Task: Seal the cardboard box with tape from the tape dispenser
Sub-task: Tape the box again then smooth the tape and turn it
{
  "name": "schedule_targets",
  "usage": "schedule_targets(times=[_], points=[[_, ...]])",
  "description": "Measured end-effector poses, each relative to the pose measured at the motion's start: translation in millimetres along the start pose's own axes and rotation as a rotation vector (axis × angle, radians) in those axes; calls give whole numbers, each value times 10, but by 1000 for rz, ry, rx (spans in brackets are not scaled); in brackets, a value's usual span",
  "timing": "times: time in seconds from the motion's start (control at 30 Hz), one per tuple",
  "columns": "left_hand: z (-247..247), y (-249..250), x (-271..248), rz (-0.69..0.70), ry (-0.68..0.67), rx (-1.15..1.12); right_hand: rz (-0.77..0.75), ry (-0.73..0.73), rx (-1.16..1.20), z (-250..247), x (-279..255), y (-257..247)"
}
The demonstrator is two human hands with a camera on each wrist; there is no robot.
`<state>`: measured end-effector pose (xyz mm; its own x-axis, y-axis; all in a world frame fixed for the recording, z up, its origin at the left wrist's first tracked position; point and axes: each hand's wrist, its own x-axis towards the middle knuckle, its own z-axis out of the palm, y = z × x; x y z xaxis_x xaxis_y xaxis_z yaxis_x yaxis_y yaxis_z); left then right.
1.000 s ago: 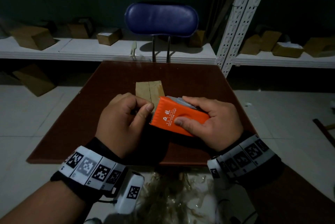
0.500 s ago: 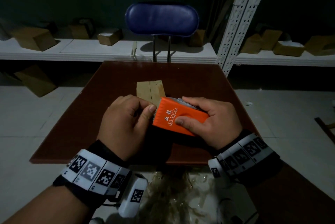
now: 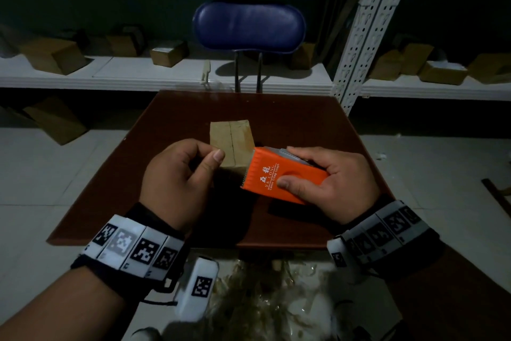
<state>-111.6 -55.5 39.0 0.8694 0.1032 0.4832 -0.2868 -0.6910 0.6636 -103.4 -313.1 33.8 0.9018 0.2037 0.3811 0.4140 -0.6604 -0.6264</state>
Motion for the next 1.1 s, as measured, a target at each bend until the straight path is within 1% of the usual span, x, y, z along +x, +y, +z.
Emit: schedule_targets(times=[0.23,0.33,0.57,0.7,1.1], points=[[-23,35,-2,41,2,7,-9,43,-45,-10,4,-4],[-72,25,4,34,13,24,6,53,-41,-26,6,31],[-106,6,9,16,8,25,25,10,-47,-61,4,73],[-134,-26,30,8,30,2,28,25,-70,-79,7,110],[-156,-97,21,-9,8,-9,26,15,-91,-89,12,145]])
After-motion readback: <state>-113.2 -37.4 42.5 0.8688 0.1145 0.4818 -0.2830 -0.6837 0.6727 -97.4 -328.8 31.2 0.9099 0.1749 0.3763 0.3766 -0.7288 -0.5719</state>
